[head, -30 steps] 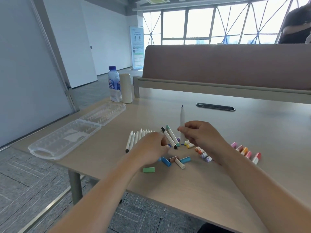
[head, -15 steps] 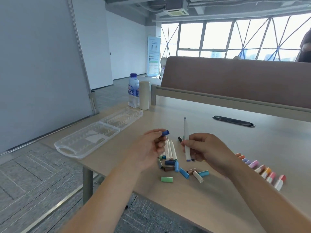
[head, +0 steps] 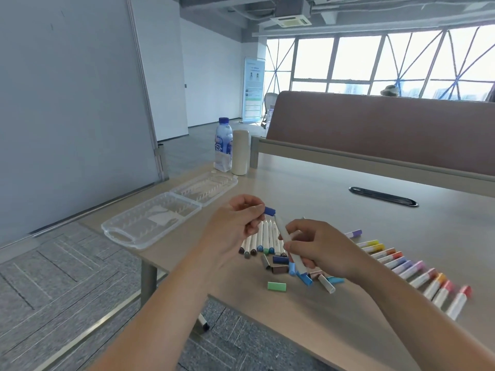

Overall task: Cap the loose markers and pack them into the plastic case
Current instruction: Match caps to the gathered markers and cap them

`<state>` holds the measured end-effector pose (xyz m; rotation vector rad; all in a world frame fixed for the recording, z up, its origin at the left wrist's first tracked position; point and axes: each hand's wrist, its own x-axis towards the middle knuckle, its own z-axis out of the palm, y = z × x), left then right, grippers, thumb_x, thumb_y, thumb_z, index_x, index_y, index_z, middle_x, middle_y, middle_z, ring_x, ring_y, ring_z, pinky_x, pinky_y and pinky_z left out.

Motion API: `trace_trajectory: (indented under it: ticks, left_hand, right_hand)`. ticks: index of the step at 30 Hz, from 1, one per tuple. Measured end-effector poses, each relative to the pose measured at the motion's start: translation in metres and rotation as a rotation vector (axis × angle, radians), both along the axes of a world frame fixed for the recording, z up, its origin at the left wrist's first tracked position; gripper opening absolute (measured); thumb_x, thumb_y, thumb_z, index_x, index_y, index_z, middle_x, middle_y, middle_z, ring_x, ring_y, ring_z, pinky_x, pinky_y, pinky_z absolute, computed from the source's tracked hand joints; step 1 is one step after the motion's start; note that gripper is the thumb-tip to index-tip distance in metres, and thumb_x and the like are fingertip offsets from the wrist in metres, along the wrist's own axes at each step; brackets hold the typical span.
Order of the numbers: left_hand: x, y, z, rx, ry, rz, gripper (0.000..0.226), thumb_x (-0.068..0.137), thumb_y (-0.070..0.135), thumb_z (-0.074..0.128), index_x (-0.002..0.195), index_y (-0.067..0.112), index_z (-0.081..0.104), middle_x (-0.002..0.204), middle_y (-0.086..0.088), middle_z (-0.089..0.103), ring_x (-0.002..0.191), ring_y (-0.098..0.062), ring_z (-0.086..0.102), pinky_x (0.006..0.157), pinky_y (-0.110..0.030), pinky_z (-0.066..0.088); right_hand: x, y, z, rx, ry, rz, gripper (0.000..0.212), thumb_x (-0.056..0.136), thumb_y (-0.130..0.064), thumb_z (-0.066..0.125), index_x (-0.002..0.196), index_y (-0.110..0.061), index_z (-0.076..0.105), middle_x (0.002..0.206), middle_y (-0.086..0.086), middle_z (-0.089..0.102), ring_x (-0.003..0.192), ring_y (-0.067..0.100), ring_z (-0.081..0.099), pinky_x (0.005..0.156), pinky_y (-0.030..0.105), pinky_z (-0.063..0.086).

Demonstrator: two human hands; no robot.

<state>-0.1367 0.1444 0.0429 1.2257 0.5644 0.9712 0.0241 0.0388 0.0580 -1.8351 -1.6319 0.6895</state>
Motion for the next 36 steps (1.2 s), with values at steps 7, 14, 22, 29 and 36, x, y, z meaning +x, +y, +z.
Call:
trace_trajectory:
  ticks: [7, 14, 22, 29, 36]
  left_hand:
    - [0.009, -0.003, -0.003, 0.189, 0.129, 0.082, 0.025, 0.094, 0.005, 0.06, 0.09, 0.022, 0.078, 0.075, -0.008, 0.065, 0.066, -0.016, 0.049, 0.062, -0.026, 0.042]
    - [0.027, -0.017, -0.002, -0.036, -0.077, -0.002, 0.028, 0.098, 0.0, 0.051, 0.098, 0.014, 0.075, 0.086, -0.009, 0.073, 0.076, -0.015, 0.066, 0.064, -0.022, 0.051]
    - [0.024, -0.015, -0.001, 0.059, -0.017, 0.019, 0.016, 0.096, 0.003, 0.056, 0.099, 0.011, 0.07, 0.09, -0.014, 0.074, 0.071, -0.017, 0.059, 0.065, -0.026, 0.048]
    - [0.022, -0.012, 0.0, 0.12, 0.044, 0.109, 0.016, 0.095, -0.002, 0.053, 0.102, 0.008, 0.064, 0.092, -0.012, 0.076, 0.07, -0.016, 0.062, 0.07, -0.029, 0.05]
    - [0.027, -0.013, -0.008, 0.149, 0.022, 0.125, 0.015, 0.095, -0.002, 0.054, 0.1, 0.007, 0.064, 0.092, -0.011, 0.076, 0.076, -0.019, 0.066, 0.071, -0.03, 0.052]
  right_hand:
    - [0.003, -0.002, -0.002, 0.027, 0.099, -0.017, 0.004, 0.093, -0.029, 0.065, 0.091, -0.031, 0.068, 0.081, -0.013, 0.07, 0.066, 0.001, 0.067, 0.055, 0.008, 0.048]
    - [0.0, -0.012, 0.006, -0.087, 0.748, 0.085, 0.015, 0.1, -0.013, 0.054, 0.093, 0.0, 0.054, 0.078, 0.019, 0.062, 0.042, 0.006, 0.052, 0.04, 0.015, 0.034]
    - [0.0, -0.004, -0.005, -0.043, 0.665, -0.012, 0.029, 0.095, -0.015, 0.063, 0.103, 0.013, 0.064, 0.078, 0.022, 0.061, 0.037, 0.008, 0.036, 0.039, 0.017, 0.027]
    - [0.006, -0.001, -0.013, -0.044, 0.686, -0.021, 0.016, 0.095, -0.012, 0.063, 0.105, -0.003, 0.072, 0.104, 0.015, 0.075, 0.092, 0.025, 0.073, 0.085, 0.035, 0.058]
    - [0.001, -0.003, -0.013, 0.056, 0.445, -0.11, 0.012, 0.096, -0.02, 0.063, 0.092, -0.019, 0.074, 0.088, 0.002, 0.076, 0.074, 0.011, 0.073, 0.077, 0.026, 0.059]
